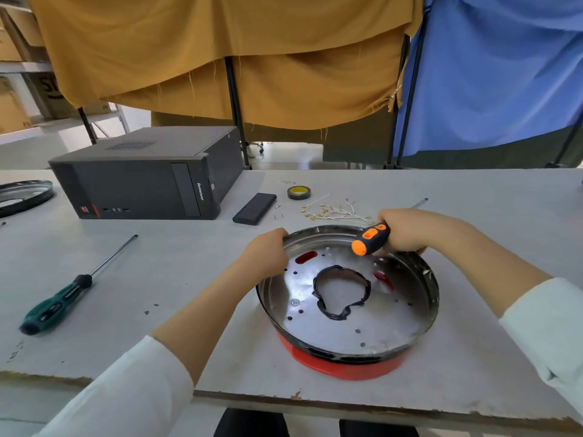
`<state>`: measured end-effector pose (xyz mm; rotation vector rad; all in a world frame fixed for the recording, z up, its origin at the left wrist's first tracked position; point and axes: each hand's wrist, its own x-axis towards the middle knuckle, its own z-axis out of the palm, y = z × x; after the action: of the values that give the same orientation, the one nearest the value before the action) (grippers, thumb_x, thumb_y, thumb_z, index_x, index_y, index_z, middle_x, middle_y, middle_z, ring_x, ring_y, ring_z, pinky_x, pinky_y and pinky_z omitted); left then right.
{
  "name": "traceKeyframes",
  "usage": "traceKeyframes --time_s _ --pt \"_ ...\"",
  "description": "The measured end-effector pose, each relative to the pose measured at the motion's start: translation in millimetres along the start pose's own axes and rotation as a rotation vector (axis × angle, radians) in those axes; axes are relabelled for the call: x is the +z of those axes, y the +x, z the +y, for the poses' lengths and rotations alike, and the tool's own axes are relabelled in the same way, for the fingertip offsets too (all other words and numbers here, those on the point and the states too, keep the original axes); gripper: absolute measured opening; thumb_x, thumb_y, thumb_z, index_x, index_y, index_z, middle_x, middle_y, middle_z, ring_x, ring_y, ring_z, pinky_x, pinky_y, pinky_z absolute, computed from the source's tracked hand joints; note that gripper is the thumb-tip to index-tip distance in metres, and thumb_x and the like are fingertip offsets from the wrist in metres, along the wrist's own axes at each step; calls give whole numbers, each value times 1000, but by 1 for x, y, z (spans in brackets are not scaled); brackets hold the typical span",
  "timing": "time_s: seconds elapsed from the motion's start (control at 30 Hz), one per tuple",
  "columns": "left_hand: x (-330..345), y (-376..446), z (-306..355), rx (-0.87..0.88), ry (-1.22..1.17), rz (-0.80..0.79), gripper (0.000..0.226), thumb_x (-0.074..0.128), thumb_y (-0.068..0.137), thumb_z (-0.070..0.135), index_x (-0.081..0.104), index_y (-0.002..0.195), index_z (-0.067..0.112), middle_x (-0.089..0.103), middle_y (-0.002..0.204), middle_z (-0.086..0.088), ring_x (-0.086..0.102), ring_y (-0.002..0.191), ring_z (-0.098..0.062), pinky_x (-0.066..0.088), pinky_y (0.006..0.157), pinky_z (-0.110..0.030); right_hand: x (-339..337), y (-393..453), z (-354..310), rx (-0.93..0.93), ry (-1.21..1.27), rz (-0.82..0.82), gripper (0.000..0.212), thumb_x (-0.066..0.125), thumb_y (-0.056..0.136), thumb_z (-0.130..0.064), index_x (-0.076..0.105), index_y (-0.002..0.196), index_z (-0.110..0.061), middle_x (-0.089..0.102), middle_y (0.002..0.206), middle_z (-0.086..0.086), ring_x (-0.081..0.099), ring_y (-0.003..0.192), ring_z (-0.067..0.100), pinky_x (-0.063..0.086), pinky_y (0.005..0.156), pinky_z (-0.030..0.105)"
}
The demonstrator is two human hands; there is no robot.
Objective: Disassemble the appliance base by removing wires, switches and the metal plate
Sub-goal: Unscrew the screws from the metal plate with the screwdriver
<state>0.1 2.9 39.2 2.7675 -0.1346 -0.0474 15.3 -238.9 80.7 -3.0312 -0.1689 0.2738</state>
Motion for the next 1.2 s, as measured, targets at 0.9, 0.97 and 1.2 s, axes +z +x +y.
traceKeyframes --time_s 0.9,0.97,1.2 --pt "22 50 25 274 131 109 36 47 89 15 50 117 37 64 112 -4 58 100 -30 45 73 -33 -58 -7 -45 -442 682 992 40 55 87 -32 38 52 -41 45 47 -14 40 45 8 25 45 15" --pt "21 50 26 276 124 104 37 46 88 14 50 117 36 64 113 -5 57 100 -30 45 74 -33 -64 -9 -51 -452 766 959 38 55 83 -27 37 50 -36 40 44 -11 34 44 10 26 47 21" --pt "20 48 26 284 110 93 37 44 89 13 49 118 35 64 112 -6 57 101 -30 49 79 -37 -50 -6 -57 -402 749 912 39 59 77 -15 30 51 -22 31 41 -6 28 44 11 26 49 28"
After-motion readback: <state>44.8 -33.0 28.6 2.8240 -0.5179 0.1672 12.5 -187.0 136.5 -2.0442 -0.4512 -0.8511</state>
